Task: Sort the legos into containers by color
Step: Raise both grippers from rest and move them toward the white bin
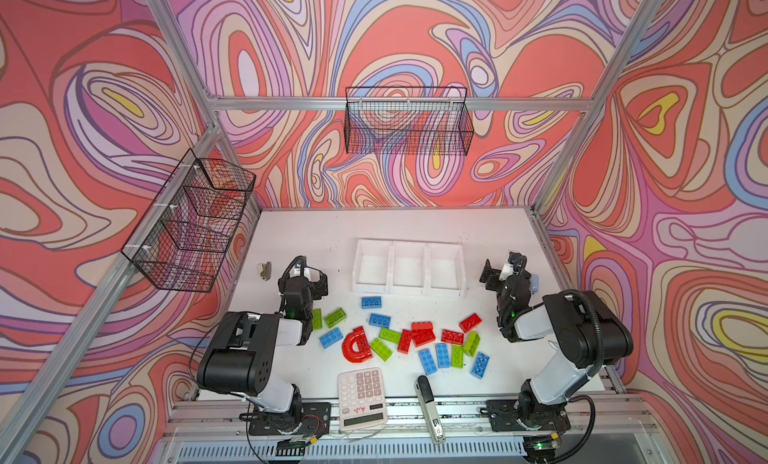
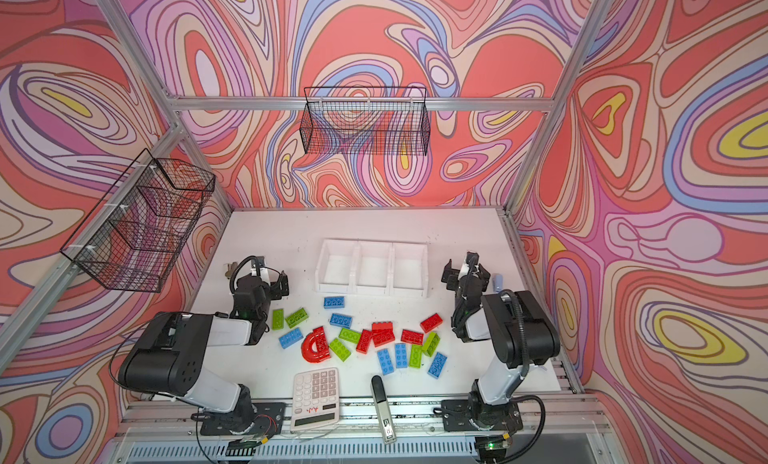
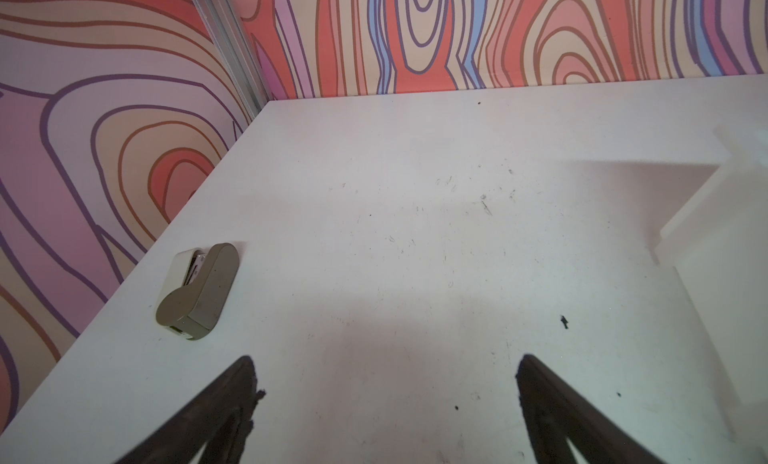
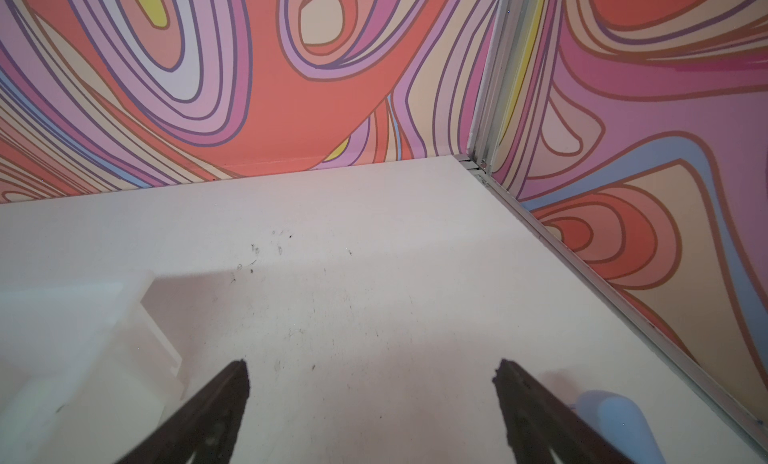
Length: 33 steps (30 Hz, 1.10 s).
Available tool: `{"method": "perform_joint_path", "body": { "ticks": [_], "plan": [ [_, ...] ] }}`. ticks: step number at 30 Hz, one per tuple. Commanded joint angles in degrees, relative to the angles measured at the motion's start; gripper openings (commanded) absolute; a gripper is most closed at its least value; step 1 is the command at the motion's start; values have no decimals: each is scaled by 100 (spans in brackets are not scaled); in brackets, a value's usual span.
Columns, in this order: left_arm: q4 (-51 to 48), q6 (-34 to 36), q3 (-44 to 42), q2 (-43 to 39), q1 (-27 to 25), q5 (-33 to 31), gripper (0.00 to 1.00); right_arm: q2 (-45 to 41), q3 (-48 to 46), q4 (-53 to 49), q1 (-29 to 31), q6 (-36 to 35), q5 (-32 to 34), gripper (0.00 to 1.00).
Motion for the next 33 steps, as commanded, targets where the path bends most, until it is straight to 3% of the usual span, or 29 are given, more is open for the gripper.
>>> {"method": "perform_joint_path", "body": {
  "ticks": [1,12,18,22,24,26,28,30,33],
  "plan": [
    [-11,-50,54,17,36,87,100,48,72,-12,-1,2,-32,98],
    [-105,-76,92,6,100,243,100,57,88,-39,-10,17,-67,98],
    [-10,-55,41,-58,97,113,74,7,66,-5,-54,-8,-92,83],
    [-1798,-262,533,-1048,91,-305,71,-679,1204,-2685,-54,209,364,80],
    [-2494,-289,945,-1368,85,-531,68,-902,1808,-3889,-40,343,245,76],
    [-3893,-810,1719,-1530,82,-793,67,-1083,2251,-4912,8,774,46,73],
    [-5119,-1249,2382,-1505,70,-282,63,-1257,2519,-5726,208,1000,39,71],
    [-5623,-1517,2668,-1454,-98,219,62,-1519,2669,-6544,437,1238,49,71],
    [-5926,-1565,2823,-1410,-651,193,63,-2010,2675,-7625,506,1955,-138,70]
  ]
}}
